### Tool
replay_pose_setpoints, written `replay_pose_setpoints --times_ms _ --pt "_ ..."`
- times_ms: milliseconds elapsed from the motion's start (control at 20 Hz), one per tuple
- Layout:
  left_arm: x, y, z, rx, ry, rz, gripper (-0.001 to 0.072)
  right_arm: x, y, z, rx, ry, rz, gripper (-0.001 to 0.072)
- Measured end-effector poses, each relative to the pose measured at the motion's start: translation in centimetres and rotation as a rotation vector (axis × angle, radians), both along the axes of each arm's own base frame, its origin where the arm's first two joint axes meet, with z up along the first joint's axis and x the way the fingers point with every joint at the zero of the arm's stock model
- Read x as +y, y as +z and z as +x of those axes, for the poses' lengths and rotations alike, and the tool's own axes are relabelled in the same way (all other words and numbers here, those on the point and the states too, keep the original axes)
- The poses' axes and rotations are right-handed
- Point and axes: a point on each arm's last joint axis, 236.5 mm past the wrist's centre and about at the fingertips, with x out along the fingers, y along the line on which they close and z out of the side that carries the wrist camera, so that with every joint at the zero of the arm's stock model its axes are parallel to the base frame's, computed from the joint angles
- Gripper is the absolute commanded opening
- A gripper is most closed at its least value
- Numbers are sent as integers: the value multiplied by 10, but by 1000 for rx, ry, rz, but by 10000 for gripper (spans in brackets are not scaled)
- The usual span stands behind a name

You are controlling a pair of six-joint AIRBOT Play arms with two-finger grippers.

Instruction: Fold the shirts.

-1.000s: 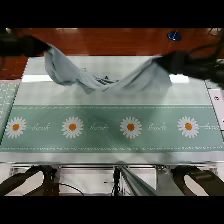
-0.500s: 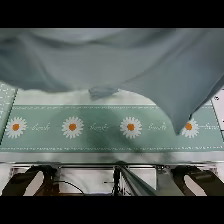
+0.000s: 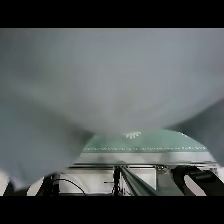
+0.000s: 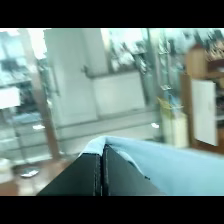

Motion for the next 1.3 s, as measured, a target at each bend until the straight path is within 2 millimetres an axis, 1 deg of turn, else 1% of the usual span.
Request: replay_pose_setpoints --times_ms 50,100,150,250,300,400,500,550,600,700,800,900,1000,1100,1150,1250,1300 --pt "2 6 -3 -18 10 1 36 -2 0 -1 -1 -11 -3 11" --pt "3 8 -5 -24 16 4 36 -5 -4 0 17 -24 -12 11" --pt "4 4 -2 0 23 9 35 -8 -14 2 56 -39 -27 11" --pt "10 -15 12 95 46 21 36 -16 -45 8 181 -78 -74 11" --pt "14 -26 19 149 60 28 36 -23 -64 10 258 -107 -107 11" --pt "22 -60 40 304 81 45 36 -37 -102 14 414 -162 -169 11" --pt "25 -98 59 471 76 54 36 -48 -142 19 579 -197 -218 11" --pt "26 -119 70 562 69 55 36 -50 -161 24 653 -202 -237 11" --pt "28 -140 80 648 62 52 36 -51 -185 32 743 -202 -259 11" --pt "31 -179 104 784 51 43 36 -52 -239 55 930 -191 -321 11" --pt "39 -217 136 886 58 43 36 -56 -292 84 1091 -183 -400 11" --pt "45 -258 174 967 54 45 37 -65 -339 126 1192 -203 -483 12" --pt "47 -294 211 1013 41 47 37 -79 -379 167 1249 -238 -576 12" --pt "43 -323 250 1024 21 40 37 -93 -412 202 1278 -279 -663 12" --pt "38 -333 268 1013 6 33 37 -99 -427 218 1285 -293 -686 11" --pt "27 -354 303 995 -23 19 38 -112 -447 242 1279 -332 -701 11" --pt "20 -361 320 973 -35 15 37 -118 -454 252 1270 -347 -690 12"
